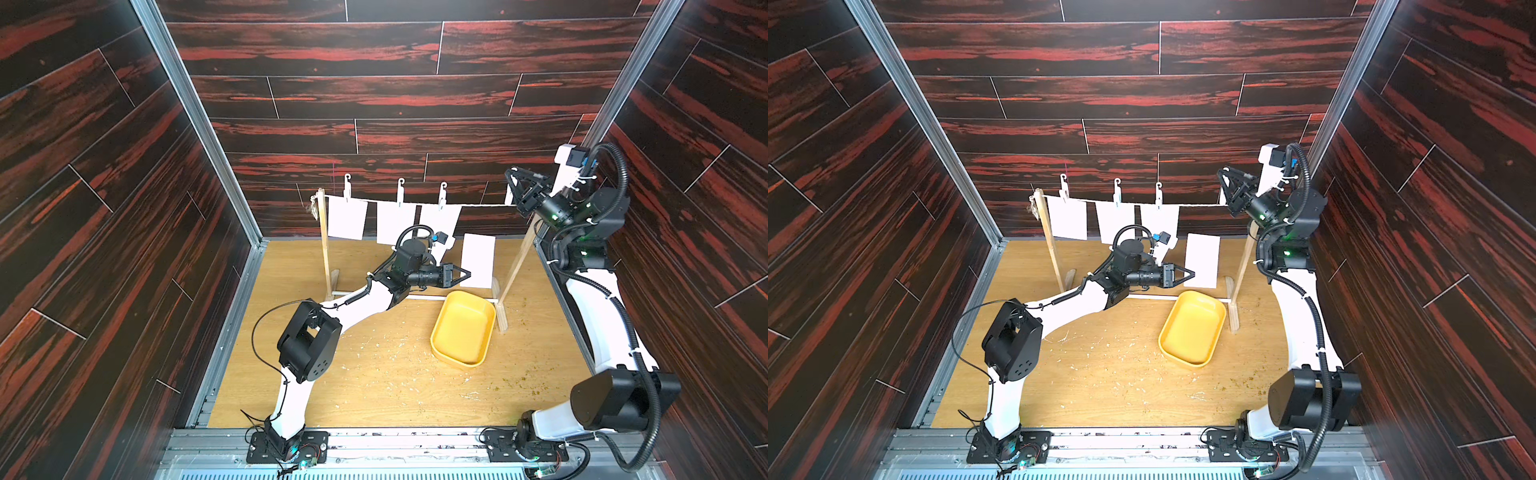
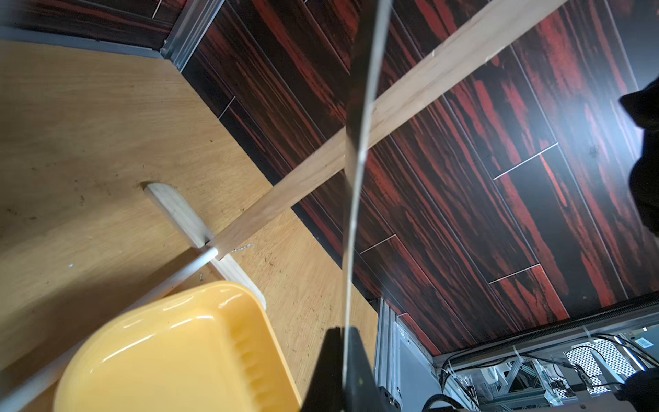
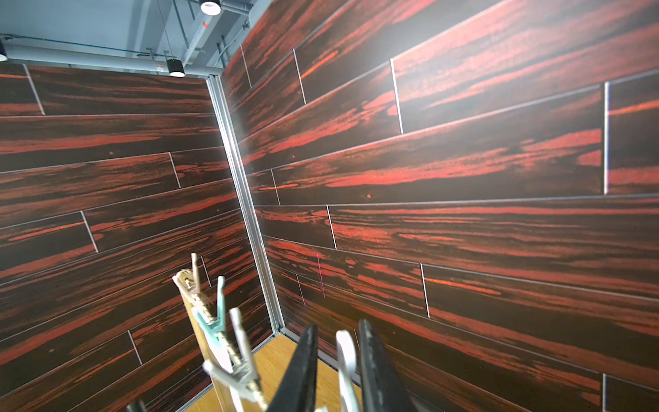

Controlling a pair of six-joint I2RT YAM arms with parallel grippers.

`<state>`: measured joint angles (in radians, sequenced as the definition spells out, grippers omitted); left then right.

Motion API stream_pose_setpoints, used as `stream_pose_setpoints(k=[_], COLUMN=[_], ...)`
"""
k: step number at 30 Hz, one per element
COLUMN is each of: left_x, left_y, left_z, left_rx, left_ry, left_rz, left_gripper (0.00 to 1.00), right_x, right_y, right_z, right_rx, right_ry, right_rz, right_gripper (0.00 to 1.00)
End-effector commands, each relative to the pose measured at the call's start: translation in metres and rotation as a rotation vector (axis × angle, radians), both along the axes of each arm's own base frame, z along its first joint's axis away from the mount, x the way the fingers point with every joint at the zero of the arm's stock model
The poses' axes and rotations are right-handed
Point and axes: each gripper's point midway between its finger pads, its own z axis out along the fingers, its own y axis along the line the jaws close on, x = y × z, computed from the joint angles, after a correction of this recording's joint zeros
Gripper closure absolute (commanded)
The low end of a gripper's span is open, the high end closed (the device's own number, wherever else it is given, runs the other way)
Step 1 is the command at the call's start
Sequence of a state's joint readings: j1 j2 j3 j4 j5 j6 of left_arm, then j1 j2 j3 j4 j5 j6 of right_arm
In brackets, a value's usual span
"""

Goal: Remove the postcards from the strings
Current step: Remove the clamp from the clothesline, then place the postcard at the center of the board.

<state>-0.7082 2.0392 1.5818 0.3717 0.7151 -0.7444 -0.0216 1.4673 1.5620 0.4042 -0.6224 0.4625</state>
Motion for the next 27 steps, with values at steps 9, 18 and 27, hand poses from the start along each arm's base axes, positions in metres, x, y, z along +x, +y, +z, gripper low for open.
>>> stream_pose_setpoints(k=[9,18,27], left_x=[-0.02,-0.035,-0.058], left_y=[0.024,0.058,0.132], left_z=[0.011,-0.025,-0.073], left_rx=[-0.016,0.056,0.173], left_ry=[-0.012,0.049,0.161], left_rz=[0.057,0.122,0.255], left_gripper=[1.0,1.0,1.0], right_x=[-0.058,-0.089,-0.11], right_y=[0.003,0.008,0.021], right_z=[0.018,-0.035,-0.115], right_rx=[-0.015,-0.002,-0.025], right_ry=[-0.05,0.052,0.213], right_rz=[0.01,0.038,0.047], right_gripper=[0.77,0.77,0.77])
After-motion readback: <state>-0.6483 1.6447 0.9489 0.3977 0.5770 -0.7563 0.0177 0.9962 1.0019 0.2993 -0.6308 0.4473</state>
